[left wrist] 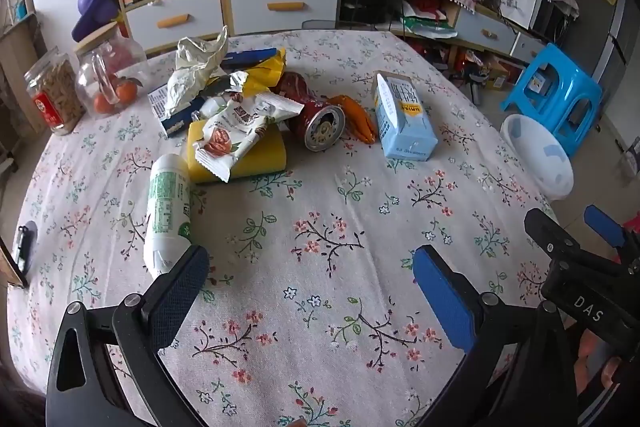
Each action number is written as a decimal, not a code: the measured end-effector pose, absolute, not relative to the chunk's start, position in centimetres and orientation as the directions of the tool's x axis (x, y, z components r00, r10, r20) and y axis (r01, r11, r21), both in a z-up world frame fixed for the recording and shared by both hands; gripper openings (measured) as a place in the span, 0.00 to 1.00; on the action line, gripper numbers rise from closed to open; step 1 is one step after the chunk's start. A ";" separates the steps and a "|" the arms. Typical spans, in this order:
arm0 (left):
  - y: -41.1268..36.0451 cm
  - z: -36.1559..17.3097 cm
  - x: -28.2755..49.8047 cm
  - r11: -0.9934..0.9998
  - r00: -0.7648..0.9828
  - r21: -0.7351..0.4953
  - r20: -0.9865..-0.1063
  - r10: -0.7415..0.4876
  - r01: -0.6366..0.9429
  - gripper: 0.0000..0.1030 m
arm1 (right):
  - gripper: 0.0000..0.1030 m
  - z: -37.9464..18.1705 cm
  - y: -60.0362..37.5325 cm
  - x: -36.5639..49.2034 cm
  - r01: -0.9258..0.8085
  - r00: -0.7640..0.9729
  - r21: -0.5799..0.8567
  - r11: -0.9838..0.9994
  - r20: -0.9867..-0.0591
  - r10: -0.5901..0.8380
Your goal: Collect trash
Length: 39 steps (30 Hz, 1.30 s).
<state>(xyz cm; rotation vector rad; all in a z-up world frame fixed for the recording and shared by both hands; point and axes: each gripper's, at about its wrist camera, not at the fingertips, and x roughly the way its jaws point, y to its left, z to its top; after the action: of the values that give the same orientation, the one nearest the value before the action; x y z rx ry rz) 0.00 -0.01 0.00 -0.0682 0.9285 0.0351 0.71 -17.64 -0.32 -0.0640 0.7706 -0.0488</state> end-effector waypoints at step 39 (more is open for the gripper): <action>-0.1 0.3 -0.3 0.998 0.608 -0.037 -0.794 0.007 -0.059 1.00 | 1.00 -0.2 -17.9 0.7 0.024 0.719 -0.069 0.997 -0.692 -0.065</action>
<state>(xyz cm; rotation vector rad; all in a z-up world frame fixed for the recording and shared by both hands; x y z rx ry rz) -0.26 -0.06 0.27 -0.0618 0.9171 0.0381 0.71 -17.87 -0.22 -0.0562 0.7666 -0.0494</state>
